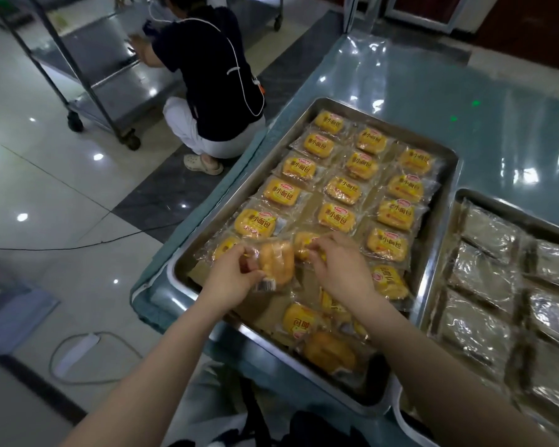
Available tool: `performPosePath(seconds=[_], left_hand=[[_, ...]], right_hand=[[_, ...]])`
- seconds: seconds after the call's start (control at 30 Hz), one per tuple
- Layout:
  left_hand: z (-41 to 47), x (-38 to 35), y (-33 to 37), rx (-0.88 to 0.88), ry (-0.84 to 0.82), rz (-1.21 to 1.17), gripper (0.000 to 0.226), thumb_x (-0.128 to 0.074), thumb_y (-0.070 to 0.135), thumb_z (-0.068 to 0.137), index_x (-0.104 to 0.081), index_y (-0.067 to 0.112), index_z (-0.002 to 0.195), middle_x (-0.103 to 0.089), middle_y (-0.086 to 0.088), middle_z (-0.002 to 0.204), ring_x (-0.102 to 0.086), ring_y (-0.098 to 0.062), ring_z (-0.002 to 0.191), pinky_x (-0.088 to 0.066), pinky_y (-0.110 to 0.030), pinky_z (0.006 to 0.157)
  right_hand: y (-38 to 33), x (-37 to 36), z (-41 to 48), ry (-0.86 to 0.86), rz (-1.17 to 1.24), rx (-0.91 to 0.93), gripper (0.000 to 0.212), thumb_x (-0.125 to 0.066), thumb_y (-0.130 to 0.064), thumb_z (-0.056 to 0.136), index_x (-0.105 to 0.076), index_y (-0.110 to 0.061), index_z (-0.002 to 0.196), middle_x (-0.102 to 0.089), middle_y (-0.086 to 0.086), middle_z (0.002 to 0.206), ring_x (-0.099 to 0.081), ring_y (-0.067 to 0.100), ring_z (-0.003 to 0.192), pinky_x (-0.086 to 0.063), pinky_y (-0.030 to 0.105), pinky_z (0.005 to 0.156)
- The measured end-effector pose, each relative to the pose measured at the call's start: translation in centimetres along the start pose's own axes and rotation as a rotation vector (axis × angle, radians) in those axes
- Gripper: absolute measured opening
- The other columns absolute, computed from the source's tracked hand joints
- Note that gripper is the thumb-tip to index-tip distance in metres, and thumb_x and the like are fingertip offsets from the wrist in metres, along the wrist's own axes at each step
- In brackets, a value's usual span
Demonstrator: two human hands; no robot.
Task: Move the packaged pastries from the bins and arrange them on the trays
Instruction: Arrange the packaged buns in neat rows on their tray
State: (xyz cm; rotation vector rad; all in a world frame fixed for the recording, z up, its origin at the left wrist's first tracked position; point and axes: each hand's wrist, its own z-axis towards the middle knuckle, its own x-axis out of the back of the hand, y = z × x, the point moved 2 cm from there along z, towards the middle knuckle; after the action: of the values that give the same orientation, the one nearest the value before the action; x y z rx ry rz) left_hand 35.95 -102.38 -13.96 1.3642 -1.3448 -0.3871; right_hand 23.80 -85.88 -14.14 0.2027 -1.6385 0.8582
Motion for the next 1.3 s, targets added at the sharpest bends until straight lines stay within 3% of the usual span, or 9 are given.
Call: performPosePath(seconds=[0.17, 0.23, 0.33, 0.5, 0.67, 0.77, 0.9, 1.07, 1.3], left_hand=[[-0.3, -0.3, 0.6, 0.026, -0.054, -0.225, 0.028, -0.070, 0.010, 0.081, -0.058, 0.020, 0.104, -0.062, -0.005, 0.087, -0.062, -0.018, 0.080, -0.049, -0.027, 0.066], [-0.6, -0.2, 0.9, 0.015, -0.070, -0.273, 0.030, -0.068, 0.016, 0.084, -0.058, 0.030, 0.108, -0.063, 0.001, 0.097, -0.062, -0.016, 0.089, -0.050, -0.029, 0.074], [-0.8, 0.0, 1.4, -0.021, -0.031, -0.285, 0.021, -0.063, 0.024, 0.088, -0.060, 0.038, 0.103, -0.064, 0.007, 0.098, -0.061, -0.012, 0.090, -0.049, -0.029, 0.079], [-1.0, -1.4, 3.1, 0.099, -0.193, -0.646, 0.046, -0.055, 0.045, 0.080, -0.061, 0.013, 0.112, -0.070, -0.010, 0.106, -0.068, -0.023, 0.095, -0.054, -0.035, 0.084], [-0.5, -2.1, 3.7, 0.095, -0.082, -0.649, 0.038, -0.066, 0.011, 0.082, -0.058, 0.019, 0.118, -0.069, -0.012, 0.100, -0.068, -0.027, 0.090, -0.054, -0.038, 0.076], [-0.3, -2.0, 3.3, 0.118, -0.091, -0.689, 0.047, -0.057, -0.008, 0.084, -0.054, 0.017, 0.124, -0.068, -0.013, 0.108, -0.067, -0.026, 0.097, -0.053, -0.038, 0.082], [-0.5, -2.3, 3.3, 0.104, -0.178, -0.701, 0.050, -0.052, -0.014, 0.084, -0.053, 0.017, 0.123, -0.069, -0.013, 0.107, -0.066, -0.024, 0.099, -0.053, -0.033, 0.079], [-0.4, -2.5, 3.3, 0.087, -0.183, -0.614, 0.050, -0.054, -0.009, 0.085, -0.050, 0.021, 0.124, -0.064, -0.009, 0.113, -0.065, -0.023, 0.100, -0.055, -0.033, 0.076], [0.3, -1.1, 1.2, -0.127, 0.178, 0.031, 0.046, -0.062, 0.012, 0.088, -0.047, 0.026, 0.128, -0.054, 0.011, 0.126, -0.050, -0.003, 0.114, -0.040, -0.021, 0.090]], right_hand=[[-2.1, 0.4, -0.2, -0.250, 0.666, -0.147, 0.052, -0.065, -0.031, 0.087, -0.046, -0.027, 0.135, -0.058, -0.015, 0.111, -0.061, 0.006, 0.098, -0.053, 0.022, 0.080], [-1.7, 0.6, -0.4, -0.233, 0.722, -0.226, 0.054, -0.075, -0.015, 0.079, -0.051, -0.028, 0.126, -0.061, -0.011, 0.100, -0.063, 0.006, 0.088, -0.056, 0.027, 0.076], [-1.0, 1.2, -1.1, -0.093, 0.710, -0.243, 0.025, -0.077, -0.010, 0.076, -0.060, -0.027, 0.085, -0.061, -0.004, 0.084, -0.061, 0.011, 0.078, -0.053, 0.027, 0.069], [-1.7, 2.6, -2.1, 0.141, 0.694, -0.044, 0.033, -0.076, -0.004, 0.075, -0.061, -0.033, 0.081, -0.052, -0.012, 0.094, -0.053, -0.006, 0.083, -0.043, 0.007, 0.070], [-1.7, 2.5, -3.1, -0.051, 0.565, 0.126, 0.046, -0.065, 0.001, 0.080, -0.063, -0.037, 0.106, -0.055, -0.017, 0.102, -0.052, -0.003, 0.097, -0.042, 0.011, 0.085], [-0.5, 2.7, -3.2, 0.061, 0.677, -0.068, 0.048, -0.057, 0.003, 0.086, -0.058, -0.044, 0.098, -0.058, -0.016, 0.102, -0.054, -0.007, 0.091, -0.045, 0.011, 0.075], [1.2, 2.5, -2.7, 0.106, 0.711, -0.278, 0.031, -0.064, -0.028, 0.088, -0.053, -0.032, 0.117, -0.055, -0.013, 0.110, -0.055, -0.001, 0.095, -0.050, 0.023, 0.081], [1.8, 1.8, -2.2, -0.072, 1.019, -0.396, 0.032, -0.069, -0.022, 0.085, -0.061, -0.019, 0.115, -0.069, 0.000, 0.101, -0.068, 0.016, 0.091, -0.057, 0.033, 0.078], [1.9, 0.5, -2.9, 0.030, 0.687, -0.426, 0.018, -0.072, -0.015, 0.081, -0.056, -0.023, 0.083, -0.063, -0.004, 0.082, -0.063, 0.011, 0.075, -0.051, 0.026, 0.065]])
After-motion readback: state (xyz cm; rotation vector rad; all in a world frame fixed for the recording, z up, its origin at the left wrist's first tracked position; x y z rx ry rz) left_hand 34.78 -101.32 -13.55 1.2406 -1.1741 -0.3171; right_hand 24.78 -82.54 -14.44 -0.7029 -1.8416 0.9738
